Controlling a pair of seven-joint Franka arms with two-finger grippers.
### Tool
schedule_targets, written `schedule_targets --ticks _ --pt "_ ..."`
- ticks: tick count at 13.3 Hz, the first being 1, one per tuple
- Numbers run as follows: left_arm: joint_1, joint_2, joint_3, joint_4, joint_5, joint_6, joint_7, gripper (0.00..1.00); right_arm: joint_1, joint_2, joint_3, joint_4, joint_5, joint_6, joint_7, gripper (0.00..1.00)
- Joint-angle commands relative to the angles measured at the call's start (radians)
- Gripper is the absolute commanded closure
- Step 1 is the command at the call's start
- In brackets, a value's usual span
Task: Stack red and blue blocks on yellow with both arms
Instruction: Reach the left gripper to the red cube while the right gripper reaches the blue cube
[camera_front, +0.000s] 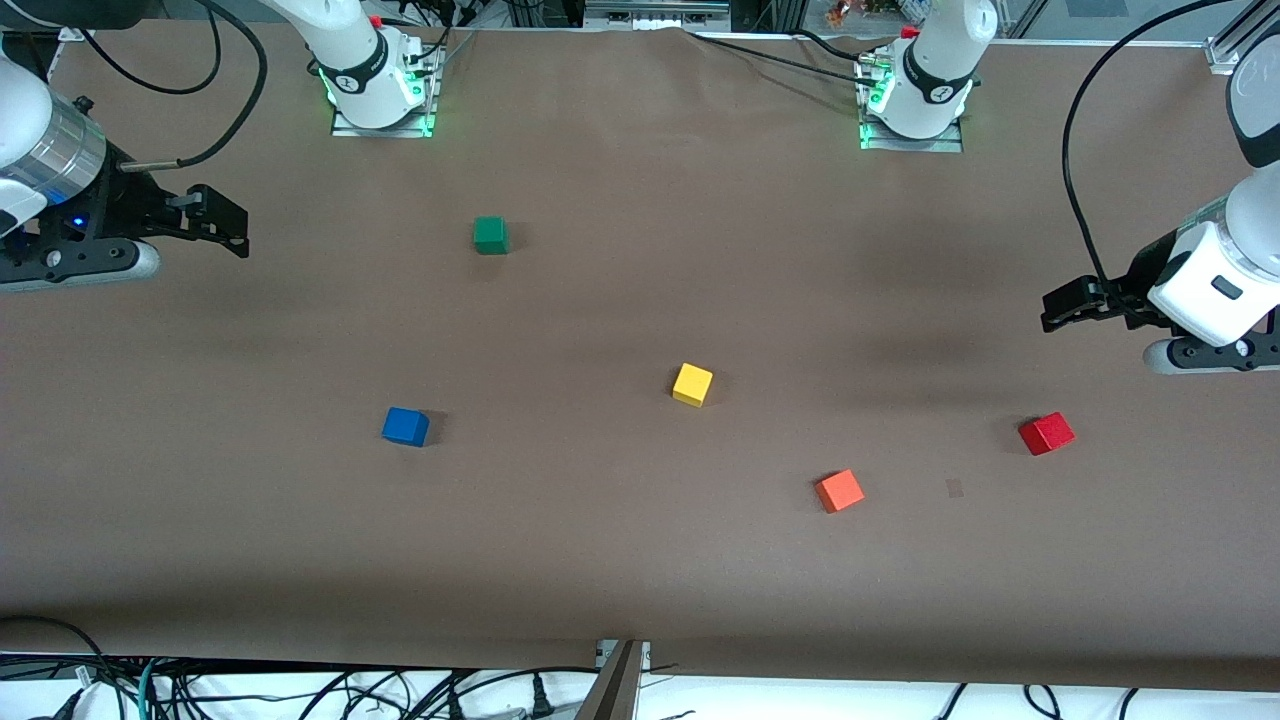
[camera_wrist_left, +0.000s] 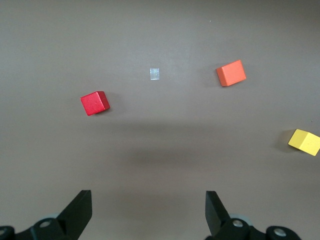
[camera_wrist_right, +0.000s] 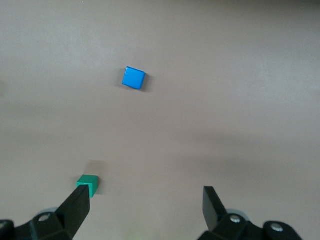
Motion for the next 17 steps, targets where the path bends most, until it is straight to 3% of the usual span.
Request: schedule_targets --ticks 1,4,8,10,13,17 --pt "0.002 0.004 0.0 0.016 -0.01 -0.003 0.003 0.0 0.001 0.005 0.003 0.015 -0.01 -0.012 0.013 0.0" --pt "0.021 0.031 0.006 0.051 -0.006 -0.006 0.005 0.0 0.001 0.005 0.003 0.015 -0.011 -0.012 0.013 0.0" --pt "0.146 0.108 0.012 0.068 -0.004 0.017 0.011 0.0 0.001 0.005 0.003 0.015 -0.013 -0.009 0.012 0.0" --pt "0.18 0.168 0.013 0.05 -0.001 0.124 -0.003 0.0 -0.004 0.007 0.003 0.014 -0.017 -0.006 0.012 0.0" --pt "0.217 0.338 0.013 0.036 -0.012 0.303 -0.056 0.0 0.001 0.02 0.005 0.026 -0.013 0.008 0.01 0.0" --pt "0.231 0.396 0.013 -0.186 -0.012 0.632 -0.118 0.0 0.002 0.097 0.005 0.025 -0.016 0.096 -0.002 0.0"
